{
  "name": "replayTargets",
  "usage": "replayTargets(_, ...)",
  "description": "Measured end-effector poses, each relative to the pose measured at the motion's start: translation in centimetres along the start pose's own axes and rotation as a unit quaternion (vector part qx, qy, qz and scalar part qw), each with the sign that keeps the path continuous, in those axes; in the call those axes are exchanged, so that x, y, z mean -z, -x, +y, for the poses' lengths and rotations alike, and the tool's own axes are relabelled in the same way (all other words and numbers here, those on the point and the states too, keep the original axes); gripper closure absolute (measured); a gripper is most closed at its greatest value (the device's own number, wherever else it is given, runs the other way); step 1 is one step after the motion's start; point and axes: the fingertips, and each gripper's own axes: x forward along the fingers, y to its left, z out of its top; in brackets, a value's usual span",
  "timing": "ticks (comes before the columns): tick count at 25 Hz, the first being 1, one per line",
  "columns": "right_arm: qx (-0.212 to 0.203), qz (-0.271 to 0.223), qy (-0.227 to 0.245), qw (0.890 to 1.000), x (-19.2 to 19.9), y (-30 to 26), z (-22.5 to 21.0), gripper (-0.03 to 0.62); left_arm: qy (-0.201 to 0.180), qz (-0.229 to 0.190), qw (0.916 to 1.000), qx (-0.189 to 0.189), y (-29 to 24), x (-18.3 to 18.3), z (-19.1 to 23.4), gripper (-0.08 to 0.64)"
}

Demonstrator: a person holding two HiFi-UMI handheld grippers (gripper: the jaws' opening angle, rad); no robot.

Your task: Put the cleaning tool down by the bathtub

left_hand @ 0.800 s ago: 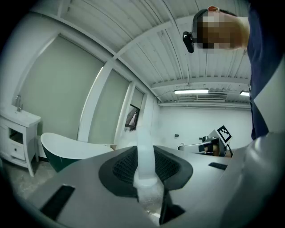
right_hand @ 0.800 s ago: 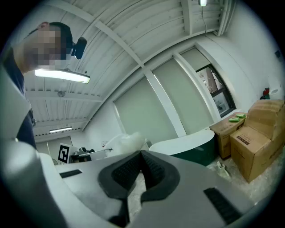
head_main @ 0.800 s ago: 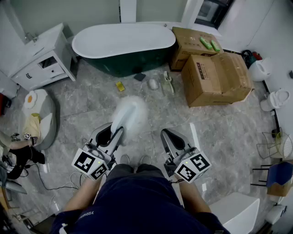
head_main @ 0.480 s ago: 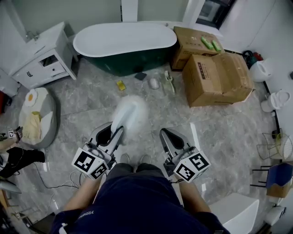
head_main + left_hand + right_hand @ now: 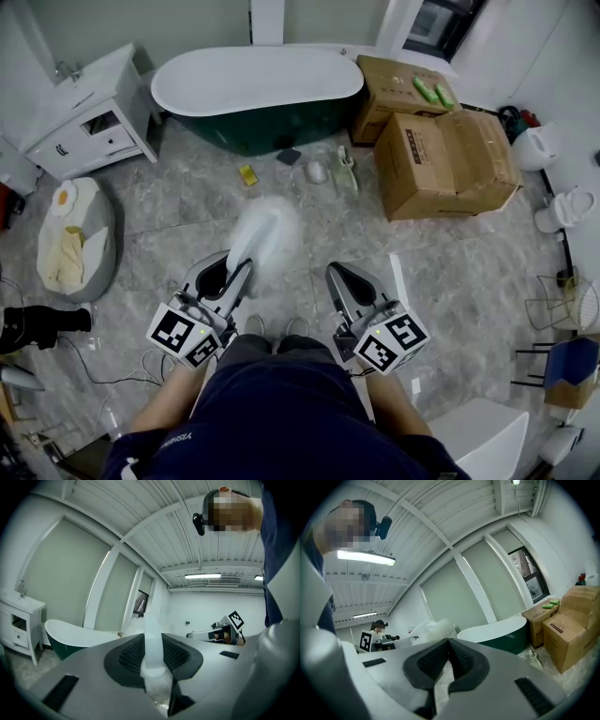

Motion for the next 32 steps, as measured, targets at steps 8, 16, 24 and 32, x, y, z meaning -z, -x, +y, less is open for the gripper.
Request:
replayTargets(8,-0.008,0.006,-0.003,1.0,0.2,0.4,-1.2,0.588,0.001,0.003,1.0,-0.007,-1.2,0.5,-0.4,0.449)
replayTargets(16,-0.013,0.012,-0.006,1.0,-0.3,1.1,-4.0,0.588,-0.001,0.003,0.9999,-0.014,-3.7,0.7,-1.3,0.449)
replayTargets(24,-0.013,0.011,-0.015,1.0,-1.2,1.1,-6.9,0.588,-0.009,0.006,0.9997,-0.02,-6.2,0.3,-1.4,0.449)
replayTargets(32,-0.006,0.018,-0.019,1.0,-1.4,-0.6,-9.5,0.588,-0.003,0.006,0.9996,-0.028,-8.4,0.3,0.8,0.449)
